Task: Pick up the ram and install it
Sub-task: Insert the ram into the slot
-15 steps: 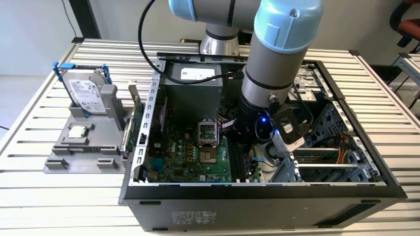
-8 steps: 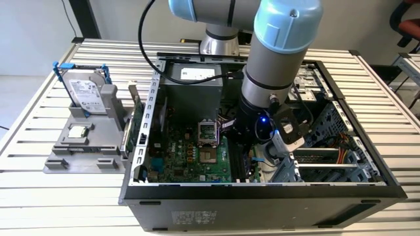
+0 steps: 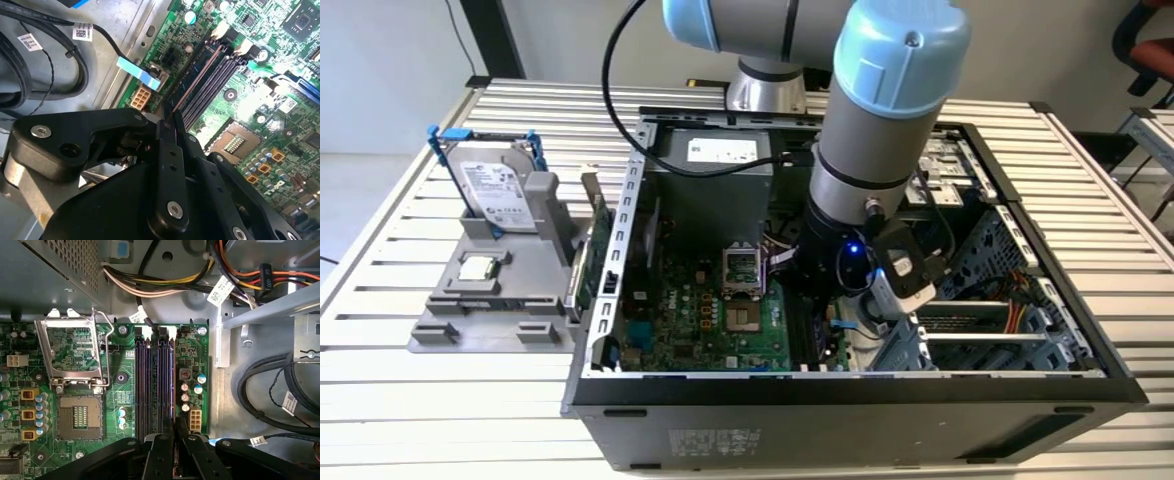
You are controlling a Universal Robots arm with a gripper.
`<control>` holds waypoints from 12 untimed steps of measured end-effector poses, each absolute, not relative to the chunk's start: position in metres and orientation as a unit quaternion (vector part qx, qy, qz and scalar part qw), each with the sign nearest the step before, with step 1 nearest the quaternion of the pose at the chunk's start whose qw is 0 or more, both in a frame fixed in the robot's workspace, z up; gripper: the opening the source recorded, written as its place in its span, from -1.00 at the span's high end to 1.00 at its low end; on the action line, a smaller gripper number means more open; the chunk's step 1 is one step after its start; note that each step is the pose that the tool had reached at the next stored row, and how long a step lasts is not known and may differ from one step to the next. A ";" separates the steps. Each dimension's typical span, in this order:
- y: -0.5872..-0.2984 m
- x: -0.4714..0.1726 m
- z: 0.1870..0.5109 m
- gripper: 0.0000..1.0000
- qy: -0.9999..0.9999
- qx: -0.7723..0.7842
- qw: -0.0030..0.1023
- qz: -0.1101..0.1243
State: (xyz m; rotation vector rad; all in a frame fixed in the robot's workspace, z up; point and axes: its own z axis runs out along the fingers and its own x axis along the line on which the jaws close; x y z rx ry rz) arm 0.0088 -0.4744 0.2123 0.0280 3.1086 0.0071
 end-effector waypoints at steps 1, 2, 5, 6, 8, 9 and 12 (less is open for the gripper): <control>-0.474 0.009 0.212 1.00 1.000 0.009 0.016 0.002; -0.474 0.009 0.212 1.00 1.000 0.009 0.017 0.002; -0.474 0.009 0.211 1.00 1.000 0.009 0.017 0.003; -0.474 0.009 0.211 1.00 1.000 0.009 0.017 0.003; -0.474 0.009 0.209 -1.00 1.000 0.009 0.017 0.004; -0.474 0.009 0.210 -1.00 1.000 0.009 0.017 0.003; -0.474 0.009 0.216 -1.00 1.000 0.009 0.016 0.002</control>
